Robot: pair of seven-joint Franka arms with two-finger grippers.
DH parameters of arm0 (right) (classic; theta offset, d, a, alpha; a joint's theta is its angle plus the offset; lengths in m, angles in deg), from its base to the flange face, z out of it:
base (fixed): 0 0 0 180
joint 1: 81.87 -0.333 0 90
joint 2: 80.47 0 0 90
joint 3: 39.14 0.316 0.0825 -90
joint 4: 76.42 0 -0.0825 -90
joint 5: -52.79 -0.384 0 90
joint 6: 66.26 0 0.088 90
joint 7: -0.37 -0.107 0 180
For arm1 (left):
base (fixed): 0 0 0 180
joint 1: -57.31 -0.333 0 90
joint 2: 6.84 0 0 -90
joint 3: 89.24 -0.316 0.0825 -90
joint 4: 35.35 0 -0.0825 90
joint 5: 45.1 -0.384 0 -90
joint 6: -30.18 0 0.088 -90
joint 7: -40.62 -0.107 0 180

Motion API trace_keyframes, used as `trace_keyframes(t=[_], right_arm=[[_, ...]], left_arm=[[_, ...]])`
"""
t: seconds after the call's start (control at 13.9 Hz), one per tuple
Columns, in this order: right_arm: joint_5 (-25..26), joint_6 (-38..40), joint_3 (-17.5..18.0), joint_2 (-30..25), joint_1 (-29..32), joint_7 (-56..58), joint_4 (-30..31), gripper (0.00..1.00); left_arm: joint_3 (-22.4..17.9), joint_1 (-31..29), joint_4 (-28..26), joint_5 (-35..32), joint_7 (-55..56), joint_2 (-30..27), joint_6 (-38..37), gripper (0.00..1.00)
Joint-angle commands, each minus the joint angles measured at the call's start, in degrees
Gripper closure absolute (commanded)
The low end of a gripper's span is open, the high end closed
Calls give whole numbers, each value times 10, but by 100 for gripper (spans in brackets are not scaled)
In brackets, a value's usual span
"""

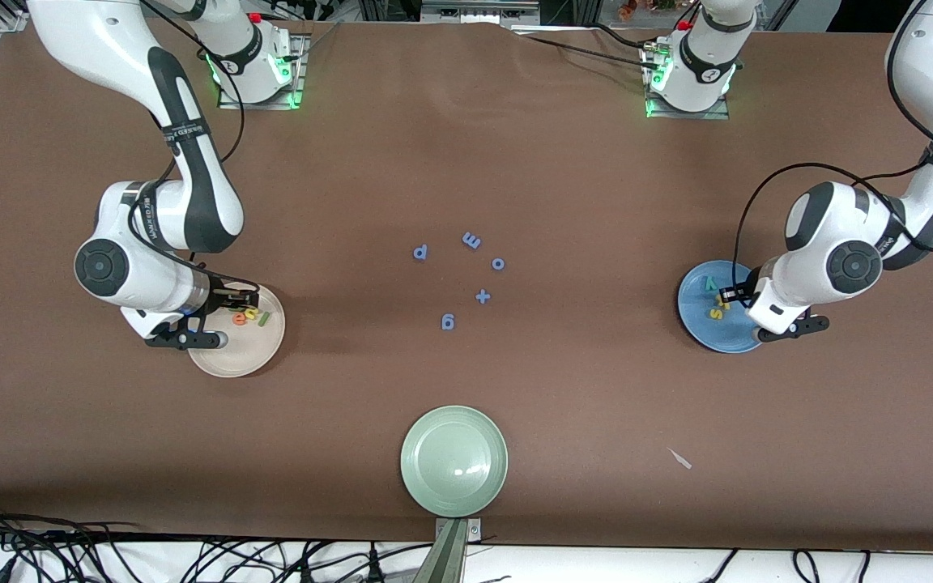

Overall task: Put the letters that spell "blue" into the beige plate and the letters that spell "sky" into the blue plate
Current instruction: 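Drop the yellow k into the blue plate while the right gripper drops yellow u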

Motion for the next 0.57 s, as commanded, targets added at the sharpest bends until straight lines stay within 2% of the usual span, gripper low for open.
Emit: trace_keyframes(t=[0.0, 0.29, 0.43, 0.5], right_arm=[[-10, 8, 1, -1, 2, 7, -12, 37], [-9, 49, -2, -4, 1, 5, -51, 37], [1, 87, -3, -21, 0, -9, -75, 36], [7, 107, -4, -36, 0, -10, -79, 36]], left_arm=[[9, -8, 4, -14, -1, -13, -5, 37], [11, -9, 17, 8, 3, -68, -7, 36], [11, -18, 29, 36, -11, -107, -33, 27], [12, -22, 41, 40, -21, -117, -43, 19]])
